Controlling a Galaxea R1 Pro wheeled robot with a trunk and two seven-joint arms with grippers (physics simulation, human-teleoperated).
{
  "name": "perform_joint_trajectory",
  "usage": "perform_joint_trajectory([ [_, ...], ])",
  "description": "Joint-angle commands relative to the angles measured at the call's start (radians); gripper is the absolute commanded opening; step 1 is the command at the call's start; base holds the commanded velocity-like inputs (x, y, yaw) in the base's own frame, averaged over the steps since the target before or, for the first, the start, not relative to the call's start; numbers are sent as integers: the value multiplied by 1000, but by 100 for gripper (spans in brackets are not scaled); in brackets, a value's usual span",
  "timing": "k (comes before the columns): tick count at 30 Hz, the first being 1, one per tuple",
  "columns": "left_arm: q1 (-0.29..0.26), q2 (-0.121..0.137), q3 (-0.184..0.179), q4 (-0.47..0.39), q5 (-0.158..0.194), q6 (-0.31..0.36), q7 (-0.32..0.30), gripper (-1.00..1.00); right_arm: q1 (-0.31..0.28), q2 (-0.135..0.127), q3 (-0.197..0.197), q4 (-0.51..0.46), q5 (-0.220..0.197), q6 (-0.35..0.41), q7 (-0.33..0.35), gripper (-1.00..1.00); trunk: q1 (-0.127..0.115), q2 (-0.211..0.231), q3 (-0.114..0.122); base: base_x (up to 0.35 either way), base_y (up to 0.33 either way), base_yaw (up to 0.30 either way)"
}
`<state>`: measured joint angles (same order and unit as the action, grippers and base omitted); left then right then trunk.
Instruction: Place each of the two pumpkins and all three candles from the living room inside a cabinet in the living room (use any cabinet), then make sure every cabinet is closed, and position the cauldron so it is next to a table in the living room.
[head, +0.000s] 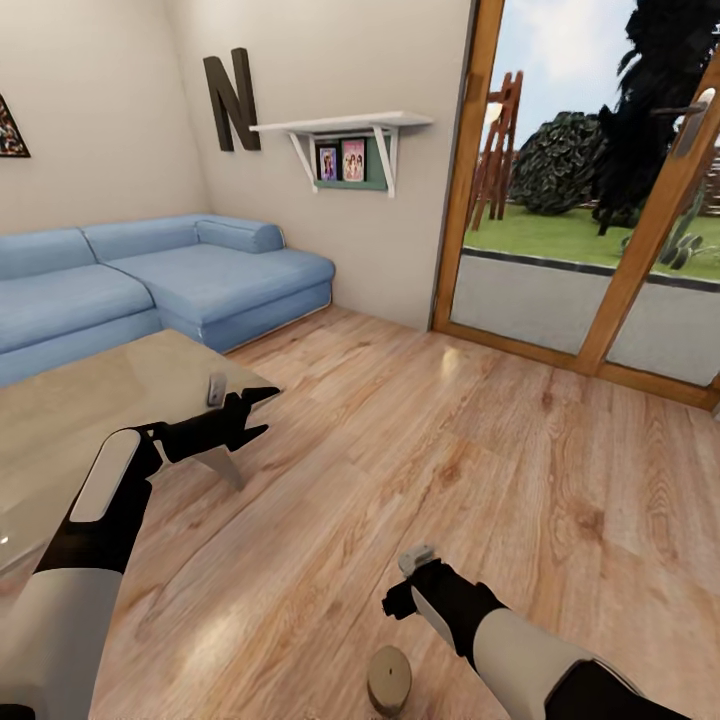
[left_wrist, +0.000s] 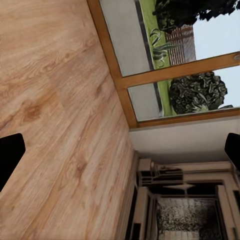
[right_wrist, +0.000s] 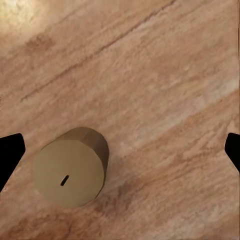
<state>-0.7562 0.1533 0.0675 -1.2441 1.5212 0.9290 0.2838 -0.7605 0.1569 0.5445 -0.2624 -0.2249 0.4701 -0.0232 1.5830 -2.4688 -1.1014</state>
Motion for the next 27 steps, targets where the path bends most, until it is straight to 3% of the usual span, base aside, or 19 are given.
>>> perform_joint_trajectory([
  [1, 0, 0, 0, 0, 1, 0, 0, 100, 0, -1, -1, 0, 0, -14, 0, 100, 4, -7, -3, 0, 0, 5],
  [5, 0, 0, 0, 0, 1, 0, 0, 100, 1, 1, 0, 0, -5, -35, 0, 100, 17, -31, -16, 0, 0, 262],
  [11, 0, 0, 0, 0, 1, 0, 0, 100, 1, 1, -1, 0, -5, -34, 1, 100, 20, -32, -36, 0, 0, 260],
  [19, 0, 0, 0, 1, 4, -1, 1, 100, 1, -3, -2, 0, -7, -37, 2, 100, 20, -32, -36, -13, 0, 26],
  [27, 0, -2, 1, 2, 4, -1, 1, 100, 1, -5, -2, 0, -12, -36, 2, 100, 20, -32, -36, -273, 0, 0],
])
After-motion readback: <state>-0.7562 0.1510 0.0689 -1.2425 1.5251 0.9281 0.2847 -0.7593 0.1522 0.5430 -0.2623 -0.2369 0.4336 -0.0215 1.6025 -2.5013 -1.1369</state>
